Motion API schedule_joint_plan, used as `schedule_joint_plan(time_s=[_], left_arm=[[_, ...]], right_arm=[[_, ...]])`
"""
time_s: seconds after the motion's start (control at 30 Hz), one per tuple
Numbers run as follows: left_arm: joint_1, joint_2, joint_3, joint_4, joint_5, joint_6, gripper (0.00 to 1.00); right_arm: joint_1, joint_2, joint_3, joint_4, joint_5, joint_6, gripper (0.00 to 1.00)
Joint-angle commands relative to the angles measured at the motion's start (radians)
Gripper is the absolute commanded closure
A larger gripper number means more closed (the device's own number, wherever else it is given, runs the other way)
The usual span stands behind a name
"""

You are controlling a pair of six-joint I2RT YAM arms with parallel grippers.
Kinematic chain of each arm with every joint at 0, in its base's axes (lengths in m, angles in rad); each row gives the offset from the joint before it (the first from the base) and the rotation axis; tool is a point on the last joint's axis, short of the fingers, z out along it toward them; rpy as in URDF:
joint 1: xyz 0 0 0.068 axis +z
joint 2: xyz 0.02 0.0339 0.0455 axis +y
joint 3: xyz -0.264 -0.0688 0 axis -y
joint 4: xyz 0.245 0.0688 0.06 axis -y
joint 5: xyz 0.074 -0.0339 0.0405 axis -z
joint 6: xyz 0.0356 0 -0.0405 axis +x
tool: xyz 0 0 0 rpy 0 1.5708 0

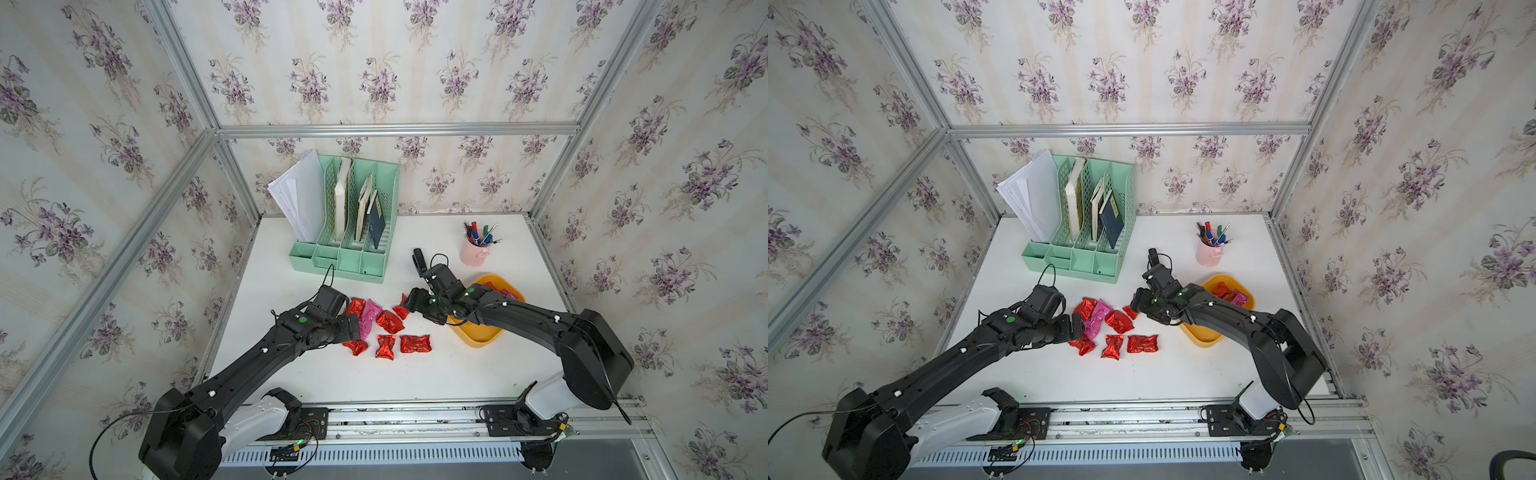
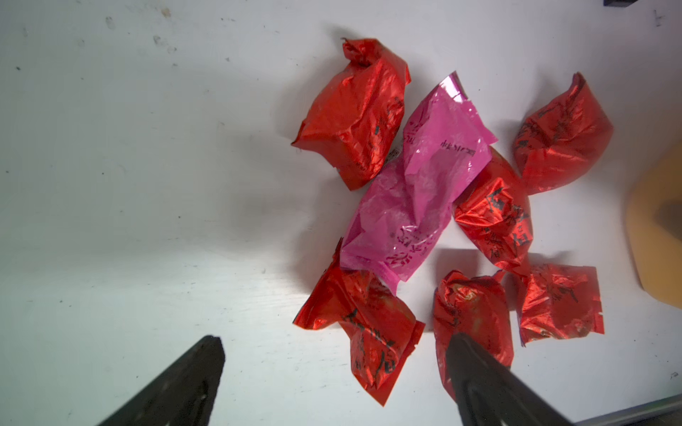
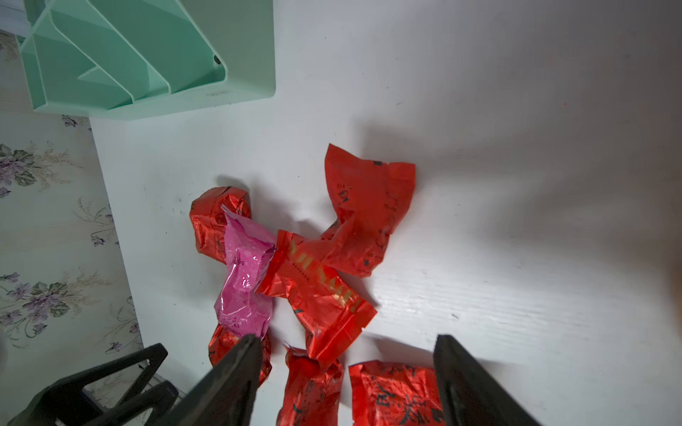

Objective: Put the tea bags into the storage box
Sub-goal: Pick up the tea bag from the center of the board.

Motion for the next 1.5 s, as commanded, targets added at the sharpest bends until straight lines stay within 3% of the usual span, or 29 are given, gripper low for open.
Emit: schedule_joint_plan(time_s=[0.0, 0.23, 0.37, 0.5, 0.67, 0.77, 1.17, 1.33, 1.47], left_arm=[[0.0, -0.043, -0.023, -0.036, -0.003, 0.006, 0.01], [0.0, -0.154, -0.086, -0.076, -0.015, -0.034, 0.01], [0.0, -0.205, -0.098, -0.114, -0.037, -0.039, 0.01], [0.0, -0.248, -0.107, -0.146, -0.054, -0.047, 0.01], [0.0, -0.293, -0.121, -0.169, -0.065, -0.065, 0.01], [0.0, -0.304, -0.125, -0.172, -0.068, -0.074, 0.01], [0.001, -0.227, -0.103, -0.099, -0.034, -0.08, 0.01], [0.0, -0.146, -0.059, -0.057, -0.024, -0.045, 0.01], [-0.001, -0.077, -0.02, -0.025, -0.014, -0.029, 0.01]], right_arm=[[0.0, 0.047, 0.022, 0.04, 0.034, 0.082, 0.2], [0.0, 0.178, 0.1, 0.058, 0.039, 0.124, 0.21], [0.001, 0.249, 0.164, 0.053, 0.032, 0.115, 0.26], [-0.004, 0.302, 0.21, 0.036, 0.04, 0.1, 0.39], [-0.007, 0.333, 0.236, 0.026, 0.035, 0.075, 0.64], [-0.007, 0.327, 0.239, 0.015, 0.036, 0.055, 0.71], [-0.052, 0.119, 0.198, -0.087, 0.089, -0.035, 0.79], [-0.145, -0.045, 0.118, -0.114, 0.081, -0.057, 0.79], [-0.297, -0.179, 0.051, -0.178, 0.073, -0.112, 0.79]])
